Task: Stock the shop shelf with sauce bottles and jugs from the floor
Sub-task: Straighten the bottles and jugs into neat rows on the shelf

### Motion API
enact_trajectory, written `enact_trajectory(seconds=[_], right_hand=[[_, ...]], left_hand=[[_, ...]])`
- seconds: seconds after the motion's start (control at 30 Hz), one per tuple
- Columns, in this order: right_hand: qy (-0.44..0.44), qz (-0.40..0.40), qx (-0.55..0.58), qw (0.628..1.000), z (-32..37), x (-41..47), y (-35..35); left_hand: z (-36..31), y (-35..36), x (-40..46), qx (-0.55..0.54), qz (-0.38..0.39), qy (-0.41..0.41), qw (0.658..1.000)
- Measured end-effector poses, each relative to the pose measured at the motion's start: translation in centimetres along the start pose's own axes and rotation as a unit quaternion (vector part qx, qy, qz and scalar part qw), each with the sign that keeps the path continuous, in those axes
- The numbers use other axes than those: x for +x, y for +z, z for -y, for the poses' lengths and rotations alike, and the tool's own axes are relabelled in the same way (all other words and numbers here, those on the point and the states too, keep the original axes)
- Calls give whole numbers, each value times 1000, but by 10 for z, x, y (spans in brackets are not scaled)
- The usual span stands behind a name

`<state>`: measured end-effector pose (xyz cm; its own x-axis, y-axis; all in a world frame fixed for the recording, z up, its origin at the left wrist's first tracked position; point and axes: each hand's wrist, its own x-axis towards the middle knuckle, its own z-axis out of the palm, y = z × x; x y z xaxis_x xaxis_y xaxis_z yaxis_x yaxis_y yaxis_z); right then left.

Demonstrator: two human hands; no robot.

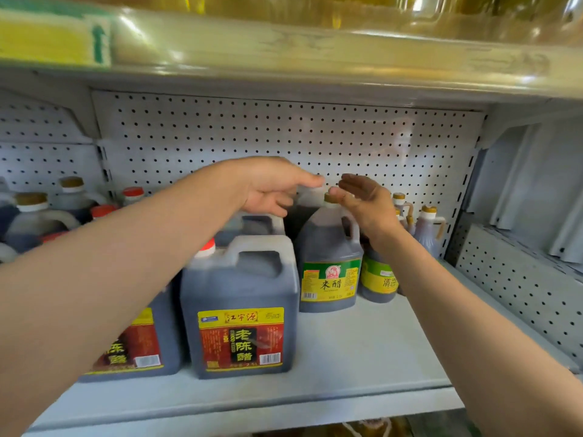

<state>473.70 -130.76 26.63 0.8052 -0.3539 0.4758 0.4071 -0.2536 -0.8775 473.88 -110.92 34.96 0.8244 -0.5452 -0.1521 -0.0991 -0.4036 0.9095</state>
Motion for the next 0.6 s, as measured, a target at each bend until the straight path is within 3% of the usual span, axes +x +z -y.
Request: enact_trajectory(seconds=[0.17, 0.37, 0.43, 0.6], right_hand=[[-45, 7, -12, 999, 27, -65, 23], [58, 120, 6, 991, -1, -143, 48], [71, 137, 5, 988, -5, -161, 53], [57, 39, -21, 997, 29, -151, 64]], left_hand=[[34, -37, -44, 101, -104, 90, 985], [110, -41, -83, 105, -238, 210, 942], [134, -33, -97, 106, -249, 224, 936], [141, -54, -100, 88, -234, 217, 943]])
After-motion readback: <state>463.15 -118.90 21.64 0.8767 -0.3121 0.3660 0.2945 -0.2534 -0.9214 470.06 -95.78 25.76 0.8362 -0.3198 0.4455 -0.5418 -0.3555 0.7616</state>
